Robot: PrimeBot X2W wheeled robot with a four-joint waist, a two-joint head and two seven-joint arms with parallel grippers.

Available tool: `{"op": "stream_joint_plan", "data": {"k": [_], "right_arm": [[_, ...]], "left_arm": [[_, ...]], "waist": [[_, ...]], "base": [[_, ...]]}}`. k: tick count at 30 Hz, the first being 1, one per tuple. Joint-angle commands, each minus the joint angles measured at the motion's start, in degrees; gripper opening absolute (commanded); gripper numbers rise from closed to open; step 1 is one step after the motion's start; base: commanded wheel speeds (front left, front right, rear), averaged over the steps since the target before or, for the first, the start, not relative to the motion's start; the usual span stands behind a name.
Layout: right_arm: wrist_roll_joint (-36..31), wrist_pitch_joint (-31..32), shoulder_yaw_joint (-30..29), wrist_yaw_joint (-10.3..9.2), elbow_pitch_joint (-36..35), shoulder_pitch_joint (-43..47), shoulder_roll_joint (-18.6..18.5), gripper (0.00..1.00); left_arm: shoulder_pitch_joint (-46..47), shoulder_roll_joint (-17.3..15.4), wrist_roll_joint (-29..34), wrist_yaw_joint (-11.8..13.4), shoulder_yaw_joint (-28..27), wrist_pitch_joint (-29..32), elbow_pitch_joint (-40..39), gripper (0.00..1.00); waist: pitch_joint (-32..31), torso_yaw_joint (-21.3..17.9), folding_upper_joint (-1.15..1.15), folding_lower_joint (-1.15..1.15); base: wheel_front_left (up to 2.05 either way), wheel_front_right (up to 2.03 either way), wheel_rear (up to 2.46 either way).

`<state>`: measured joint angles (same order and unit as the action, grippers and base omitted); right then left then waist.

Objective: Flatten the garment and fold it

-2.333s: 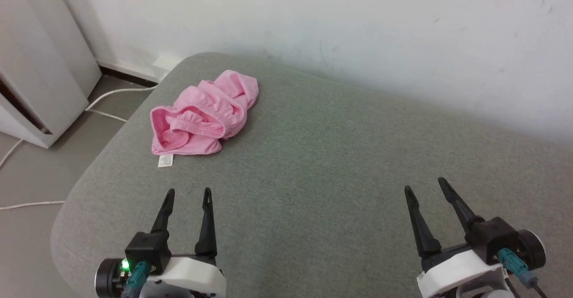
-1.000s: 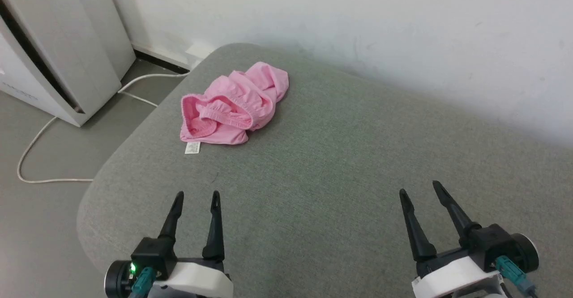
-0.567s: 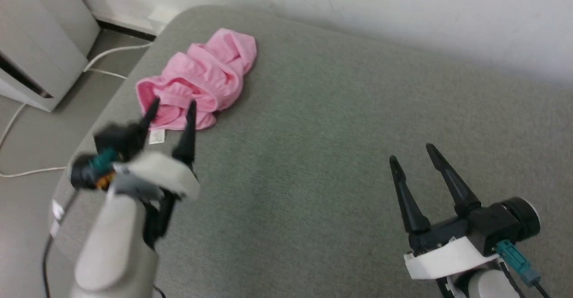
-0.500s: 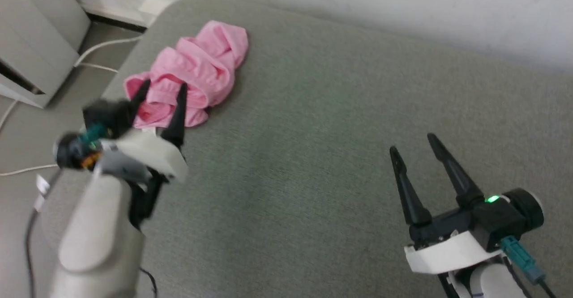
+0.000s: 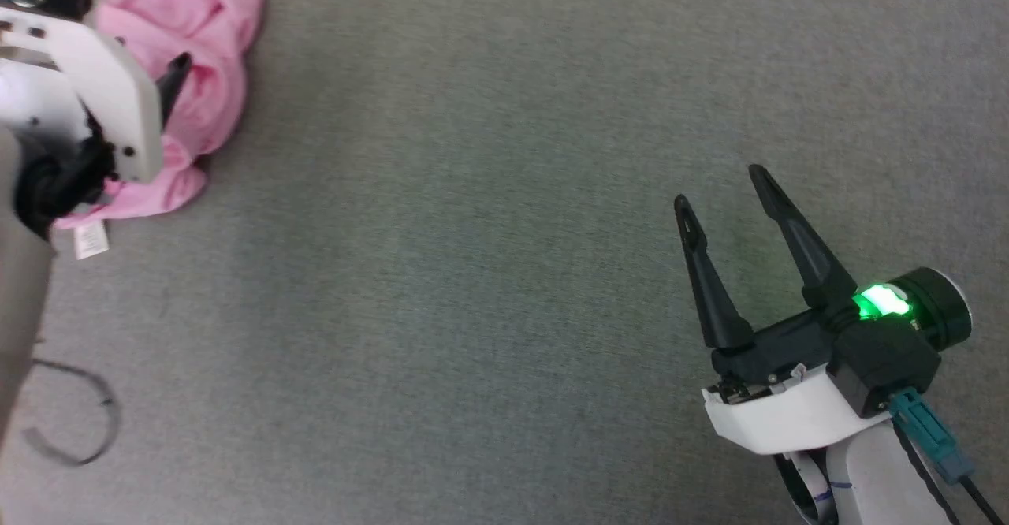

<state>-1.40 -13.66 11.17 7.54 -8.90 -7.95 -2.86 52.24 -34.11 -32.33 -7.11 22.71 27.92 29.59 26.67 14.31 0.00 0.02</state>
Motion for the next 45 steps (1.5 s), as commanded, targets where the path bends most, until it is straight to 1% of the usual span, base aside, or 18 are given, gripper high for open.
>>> {"op": "stream_joint_plan", "data": {"k": [1, 4, 6, 8, 11, 12, 13, 14, 16, 18, 20, 23, 28, 32, 35, 38, 40, 45], "right_arm": [[-0.13, -0.21, -0.12, -0.05, -0.36, -0.99, -0.01, 1.0], [0.19, -0.48, 0.04, -0.05, -0.31, -1.73, -0.01, 1.0], [0.47, -0.65, -0.13, -0.05, -0.28, -2.08, -0.01, 1.0], [0.71, -0.8, -0.48, -0.05, -0.21, -2.3, -0.01, 1.0], [0.87, -0.98, -0.65, -0.05, 0.19, -2.58, -0.01, 1.0], [0.9, -1.03, -0.69, -0.05, 0.38, -2.64, -0.01, 1.0], [0.92, -1.08, -0.75, -0.05, 0.57, -2.67, -0.01, 1.0], [0.94, -1.11, -0.85, -0.05, 0.75, -2.66, -0.01, 1.0], [0.9, -1.17, -1.12, -0.05, 1.16, -2.57, -0.01, 1.0], [0.71, -1.22, -1.41, -0.05, 1.68, -2.48, -0.01, 1.0], [0.51, -1.25, -1.57, -0.05, 2.22, -2.41, -0.01, 1.0], [0.53, -1.29, -1.99, -0.05, 3.12, -2.1, -0.01, 1.0], [0.94, -1.32, -3.67, -0.05, 4.55, -0.98, -0.01, 1.0], [1.9, -1.32, -5.73, -0.05, 5.44, 0.2, -0.01, 1.0], [2.45, -1.33, -7.52, -0.05, 6.43, 1.06, -0.01, 1.0], [2.67, -1.33, -9.35, -0.05, 7.34, 1.94, -0.01, 1.0], [2.82, -1.33, -10.44, -0.05, 8.0, 2.42, -0.01, 1.0], [3.03, -1.33, -11.81, -0.05, 9.33, 3.28, -0.01, 1.0]], "left_arm": [[1.01, -1.58, -1.82, -0.36, 1.44, 2.35, 0.64, 1.0], [1.89, -5.34, -6.3, -0.36, 4.95, 10.34, 2.61, 1.0], [2.08, -7.11, -8.41, -0.36, 6.32, 14.84, 3.9, 1.0], [2.29, -8.19, -9.67, -0.36, 7.09, 17.48, 4.86, 1.0], [1.9, -8.86, -11.41, -0.37, 7.71, 18.65, 6.39, 1.0], [1.47, -8.81, -12.23, -0.37, 7.88, 19.3, 6.92, 0.83], [1.06, -8.72, -13.16, -0.37, 7.97, 19.84, 7.27, 0.02], [0.72, -8.63, -14.09, -0.37, 7.98, 20.06, 7.45, 0.0], [0.17, -8.69, -15.67, -0.37, 8.03, 19.78, 7.62, 0.0], [0.13, -9.03, -16.32, -0.37, 7.85, 17.61, 7.67, 0.0], [0.33, -9.41, -16.57, -0.37, 7.44, 14.02, 7.83, 0.0], [0.93, -9.37, -16.46, -0.37, 6.57, 7.03, 7.9, 0.0], [2.93, -8.99, -14.62, -0.37, 5.51, -7.27, 7.78, 0.0], [4.41, -7.86, -11.66, -0.37, 5.26, -19.01, 6.42, 0.0], [4.28, -5.87, -10.4, -0.37, 5.75, -25.3, 3.76, 0.0], [3.67, -4.13, -9.84, -0.35, 6.39, -29.41, -0.06, 0.0], [2.69, -2.98, -9.29, -0.35, 7.2, -31.13, -2.78, 0.0], [-1.26, 0.8, -7.28, 0.26, 11.86, -31.03, -10.49, 0.0]], "waist": [[6.29, -6.28, 0.0, -0.02], [7.16, -7.55, 0.0, -0.02], [7.47, -8.1, 0.0, -0.02], [7.71, -8.37, 0.0, -0.02], [7.86, -8.69, 0.0, -0.02], [7.78, -8.7, 0.0, -0.02], [7.67, -8.69, 0.0, -0.02], [7.47, -8.62, 0.0, -0.02], [6.77, -8.37, 0.0, -0.02], [5.68, -8.03, 0.0, -0.02], [4.16, -7.7, 0.0, -0.02], [1.07, -7.13, 0.0, -0.02], [-5.44, -6.22, 0.0, -0.02], [-10.4, -6.09, 0.0, -0.02], [-14.0, -6.44, 0.0, -0.02], [-16.78, -7.11, 0.0, -0.02], [-18.35, -7.92, 0.0, -0.02], [-20.81, -11.28, 0.0, -0.02]], "base": [[0.0, 0.0, 0.0], [0.0, 0.0, 0.0], [0.0, 0.0, 0.0], [0.0, 0.0, 0.0], [0.0, 0.0, 0.0], [0.0, 0.0, 0.0], [0.0, 0.0, 0.0], [0.0, 0.0, 0.0], [0.0, 0.0, 0.0], [0.0, 0.0, 0.0], [0.0, 0.0, 0.0], [0.0, 0.0, 0.0], [0.0, 0.0, 0.0], [0.0, 0.0, 0.0], [0.0, 0.0, 0.0], [0.0, 0.0, 0.0], [0.0, 0.0, 0.0], [0.0, 0.0, 0.0]]}}
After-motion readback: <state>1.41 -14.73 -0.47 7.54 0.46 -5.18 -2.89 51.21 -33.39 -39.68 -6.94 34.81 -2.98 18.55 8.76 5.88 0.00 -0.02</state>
